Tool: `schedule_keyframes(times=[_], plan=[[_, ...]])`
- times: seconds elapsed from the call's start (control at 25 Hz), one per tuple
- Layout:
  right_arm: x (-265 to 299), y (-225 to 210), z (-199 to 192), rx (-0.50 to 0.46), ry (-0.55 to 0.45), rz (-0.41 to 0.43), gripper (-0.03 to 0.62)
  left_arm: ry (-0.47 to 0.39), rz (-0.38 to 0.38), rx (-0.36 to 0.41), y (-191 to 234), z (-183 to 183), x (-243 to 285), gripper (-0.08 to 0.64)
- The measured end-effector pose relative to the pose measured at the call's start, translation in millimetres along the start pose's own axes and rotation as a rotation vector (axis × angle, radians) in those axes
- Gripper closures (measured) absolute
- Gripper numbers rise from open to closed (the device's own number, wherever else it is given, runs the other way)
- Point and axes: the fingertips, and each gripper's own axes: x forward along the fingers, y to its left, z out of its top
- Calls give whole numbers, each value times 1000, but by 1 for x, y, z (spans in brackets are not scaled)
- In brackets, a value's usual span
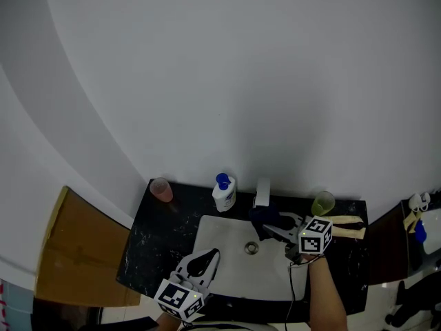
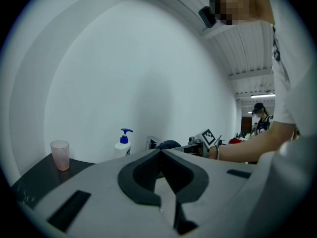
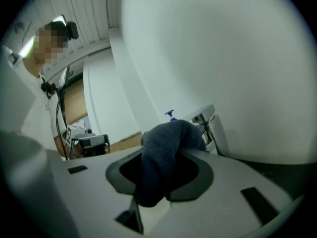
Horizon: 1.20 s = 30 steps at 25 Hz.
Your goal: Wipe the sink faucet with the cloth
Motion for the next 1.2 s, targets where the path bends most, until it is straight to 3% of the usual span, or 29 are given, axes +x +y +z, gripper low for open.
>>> schedule_keyframes(times=[0.32,0.4,0.68,0.76,0.92,1.0,1.2], plan=[[9,-61,6,-16,3,-255,466,-3,-12,4,-4,1,0,558],[15,-61,11,-17,-11,-242,466,-3,-9,4,-3,0,-1,558],[5,-5,4,29,-55,-37,466,-9,-6,-3,2,0,-2,558],[1,-7,-1,33,-58,-55,466,-10,-10,-3,2,1,0,558],[5,-44,1,33,-56,-184,466,-5,-18,-1,1,-1,0,558],[9,-56,9,44,-83,-210,466,-4,-20,1,0,-1,1,558],[10,-34,17,55,-127,-124,466,-2,-26,3,-2,-2,1,558]])
